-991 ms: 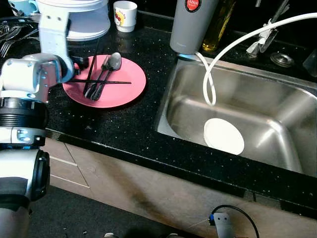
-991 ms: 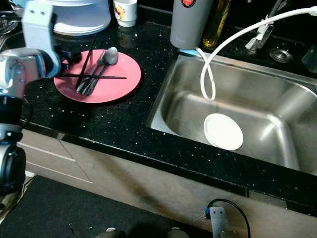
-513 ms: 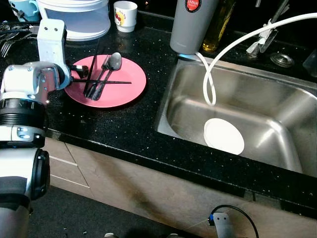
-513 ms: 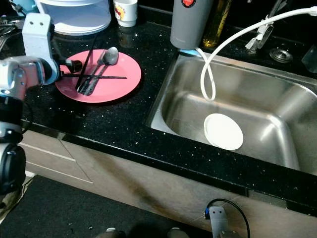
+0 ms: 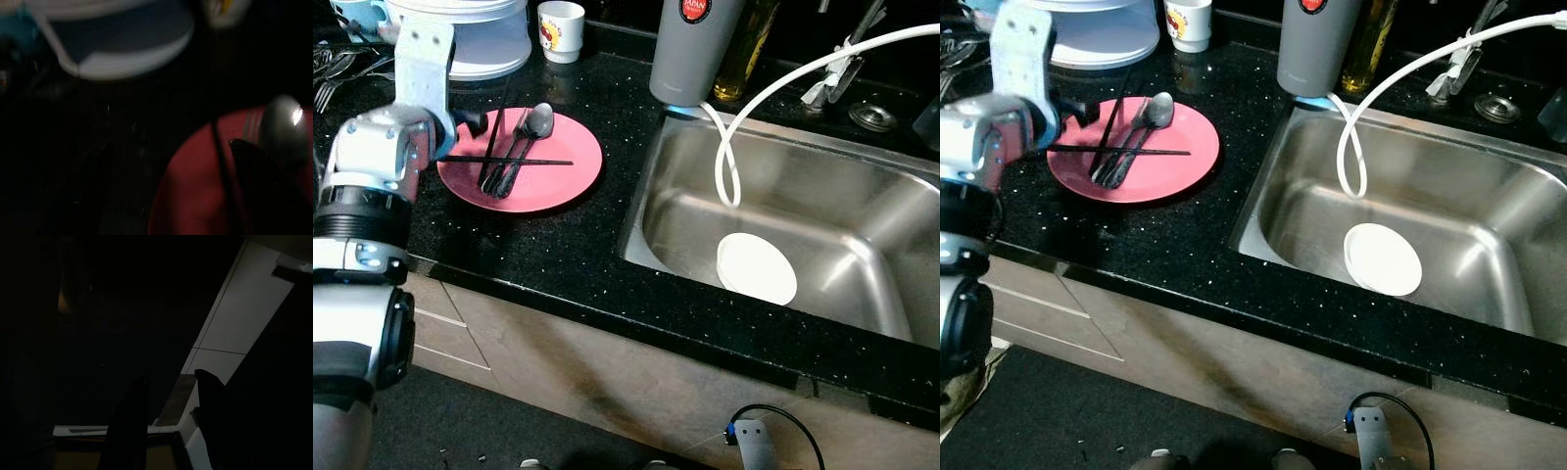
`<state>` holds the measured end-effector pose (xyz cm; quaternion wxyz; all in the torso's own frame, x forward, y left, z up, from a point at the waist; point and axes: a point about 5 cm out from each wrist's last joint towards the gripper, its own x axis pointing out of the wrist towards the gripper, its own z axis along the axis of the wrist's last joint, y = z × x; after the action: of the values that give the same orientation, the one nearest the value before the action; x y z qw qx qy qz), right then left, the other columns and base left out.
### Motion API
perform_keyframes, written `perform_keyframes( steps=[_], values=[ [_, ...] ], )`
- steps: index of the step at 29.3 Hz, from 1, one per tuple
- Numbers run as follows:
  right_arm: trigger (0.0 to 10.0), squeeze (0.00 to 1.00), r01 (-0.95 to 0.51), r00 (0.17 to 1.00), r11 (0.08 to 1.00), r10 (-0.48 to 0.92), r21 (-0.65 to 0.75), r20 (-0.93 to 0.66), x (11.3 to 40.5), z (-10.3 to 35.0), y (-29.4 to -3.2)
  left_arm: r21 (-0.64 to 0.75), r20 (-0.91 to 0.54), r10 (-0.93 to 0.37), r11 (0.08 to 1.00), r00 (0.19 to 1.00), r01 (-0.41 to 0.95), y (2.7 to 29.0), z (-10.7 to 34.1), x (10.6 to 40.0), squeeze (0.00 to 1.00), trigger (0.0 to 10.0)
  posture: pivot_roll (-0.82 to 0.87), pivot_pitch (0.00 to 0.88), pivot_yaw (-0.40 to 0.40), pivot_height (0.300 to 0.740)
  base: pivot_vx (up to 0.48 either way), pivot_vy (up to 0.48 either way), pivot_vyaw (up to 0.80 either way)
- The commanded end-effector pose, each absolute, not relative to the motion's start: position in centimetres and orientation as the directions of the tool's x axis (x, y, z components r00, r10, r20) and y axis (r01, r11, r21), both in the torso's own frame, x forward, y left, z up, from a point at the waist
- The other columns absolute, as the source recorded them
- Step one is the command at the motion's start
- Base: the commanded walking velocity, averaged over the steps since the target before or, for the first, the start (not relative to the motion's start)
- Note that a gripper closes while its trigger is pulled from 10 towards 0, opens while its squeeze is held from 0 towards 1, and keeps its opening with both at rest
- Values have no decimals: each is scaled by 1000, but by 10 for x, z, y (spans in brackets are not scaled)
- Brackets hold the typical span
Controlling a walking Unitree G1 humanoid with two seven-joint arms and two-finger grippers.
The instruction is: Kitchen organization
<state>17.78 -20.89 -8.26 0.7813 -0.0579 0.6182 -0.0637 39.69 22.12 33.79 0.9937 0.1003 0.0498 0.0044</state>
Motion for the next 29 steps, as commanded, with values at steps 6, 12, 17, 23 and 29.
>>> perform_keyframes(
  steps=[6,12,17,23,29],
  values=[
    [10000,0,40,221,985,-174,-169,-960,174,-84,-210,180,-128,-29,982,991,52,207,320,407,0,10000,90,174,-27,740,0,0,0],
    [10000,0,52,223,984,-177,-170,-958,174,-84,-210,169,-238,-92,976,967,135,192,298,410,0,10000,77,178,-21,740,0,0,0],
    [10000,0,52,222,984,-179,-171,-958,174,-84,-210,158,-308,-101,975,946,156,189,292,409,0,10000,82,180,-24,740,0,0,0],
    [10000,0,53,222,984,-178,-171,-959,174,-84,-210,167,-348,-79,975,934,145,193,293,406,0,10000,83,180,-23,740,0,0,0],
    [10000,0,53,224,984,-179,-171,-958,174,-84,-210,203,-333,-32,974,943,104,200,300,403,0,10000,82,178,-24,740,0,0,0]
  ],
)
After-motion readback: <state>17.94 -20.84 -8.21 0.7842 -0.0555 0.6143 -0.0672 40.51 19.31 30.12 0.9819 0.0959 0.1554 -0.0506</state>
